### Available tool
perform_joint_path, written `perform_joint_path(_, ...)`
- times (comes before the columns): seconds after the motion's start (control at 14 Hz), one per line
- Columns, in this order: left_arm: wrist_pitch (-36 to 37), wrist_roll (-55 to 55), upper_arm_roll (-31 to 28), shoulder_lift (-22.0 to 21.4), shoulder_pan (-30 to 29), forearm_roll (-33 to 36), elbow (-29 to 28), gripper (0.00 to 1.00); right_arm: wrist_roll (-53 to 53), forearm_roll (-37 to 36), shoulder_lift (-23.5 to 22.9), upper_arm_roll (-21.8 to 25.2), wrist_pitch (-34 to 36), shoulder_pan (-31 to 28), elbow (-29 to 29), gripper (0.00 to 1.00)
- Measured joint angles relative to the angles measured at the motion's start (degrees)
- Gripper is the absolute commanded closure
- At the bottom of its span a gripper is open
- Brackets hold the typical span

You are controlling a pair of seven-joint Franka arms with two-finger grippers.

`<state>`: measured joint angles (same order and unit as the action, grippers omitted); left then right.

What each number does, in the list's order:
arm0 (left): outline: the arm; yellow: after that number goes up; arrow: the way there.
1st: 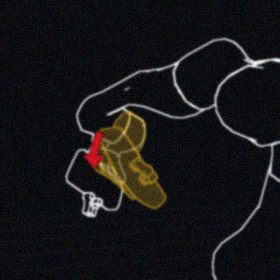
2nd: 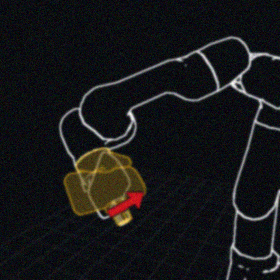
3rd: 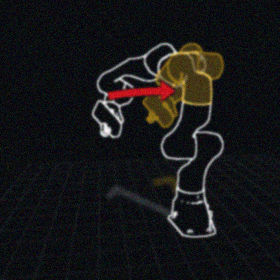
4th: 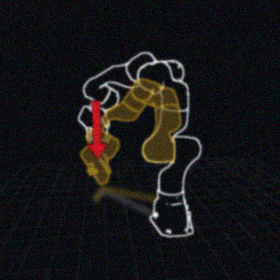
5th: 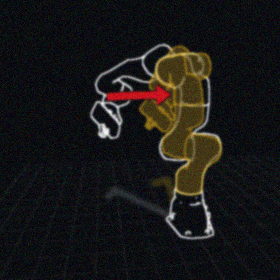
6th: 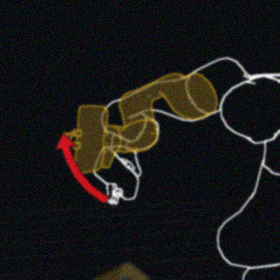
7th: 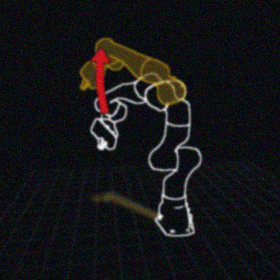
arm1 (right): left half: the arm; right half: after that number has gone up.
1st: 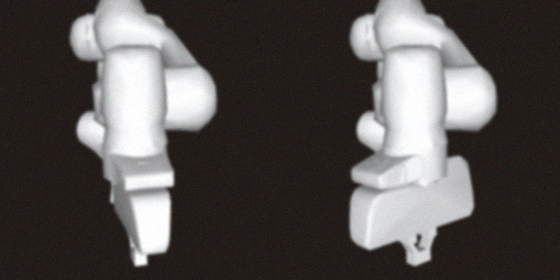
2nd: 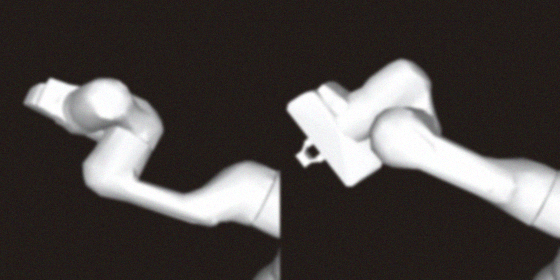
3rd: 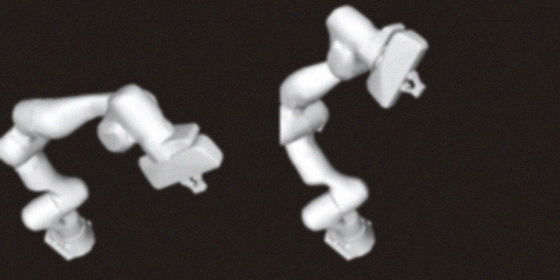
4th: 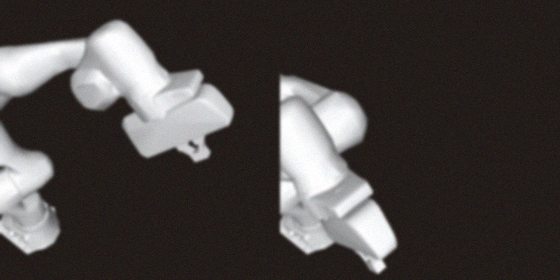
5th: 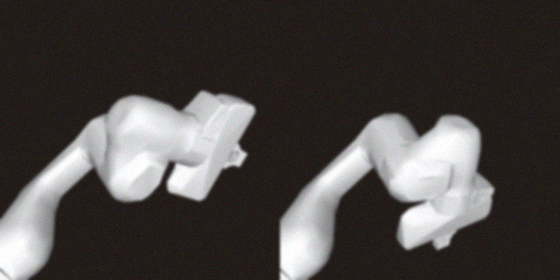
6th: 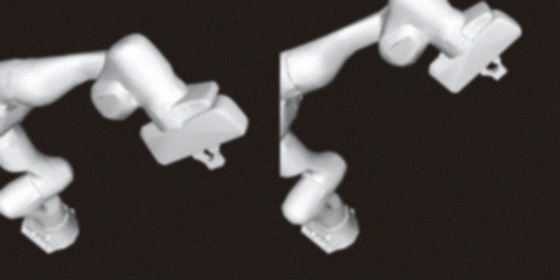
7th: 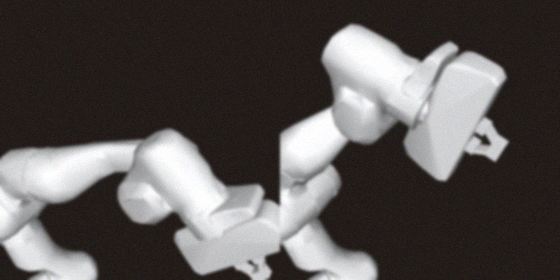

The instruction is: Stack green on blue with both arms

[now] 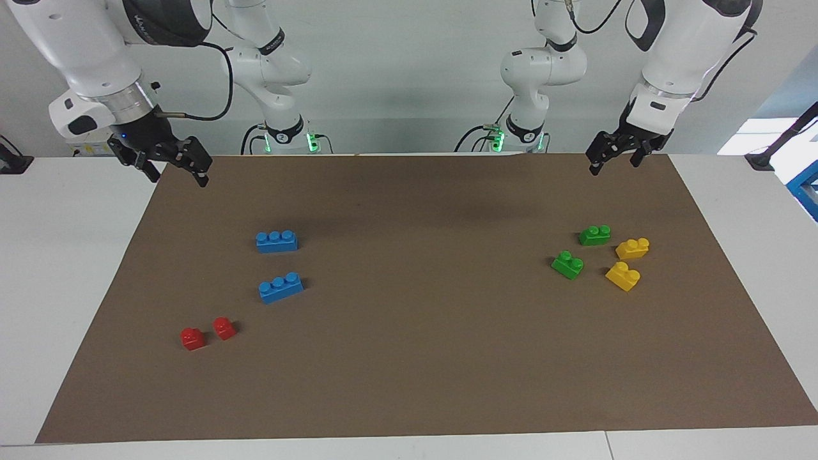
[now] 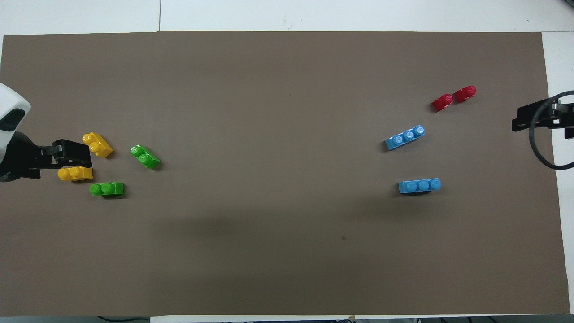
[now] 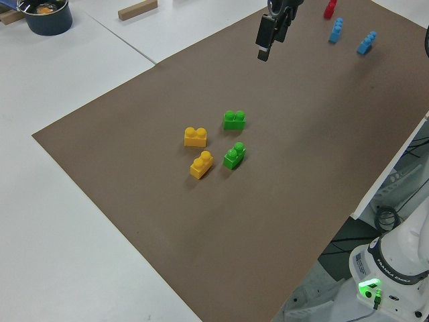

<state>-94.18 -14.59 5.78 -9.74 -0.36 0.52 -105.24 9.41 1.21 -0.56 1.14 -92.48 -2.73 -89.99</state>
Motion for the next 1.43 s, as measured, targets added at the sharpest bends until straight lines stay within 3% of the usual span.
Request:
perform_joint_path(0.29,-3.72,-4.87,-0.10,-1.53,-0.02,0.00,-3.79,0.00,15.15,2.26,-1.35,-0.05,-4.48,0.02,-0.59,0.00)
perform_joint_path(0.57,-11.62,-15.20,0.09,-1.51,0.04,-0.03,-8.53,0.00,31.60,6.33,-5.18,-0.05,-6.15,0.03,-0.94,0.00)
perform_joint_path(0.93,-17.07,-19.09,-0.30,-1.14,-0.69,-2.48,-11.89,0.00,52.53,12.87,-10.38,-0.06,-8.08,0.06,-1.07,0.00)
perform_joint_path(1.14,-22.72,-25.77,-0.52,0.65,-0.93,-3.04,-13.87,0.00,58.89,16.40,-13.31,0.00,-10.93,-0.03,-1.52,0.00)
perform_joint_path(1.43,-28.68,-29.58,-0.36,6.25,-0.89,-3.07,-14.23,0.00,59.86,17.59,-17.33,0.05,-13.78,-0.55,-1.68,0.00)
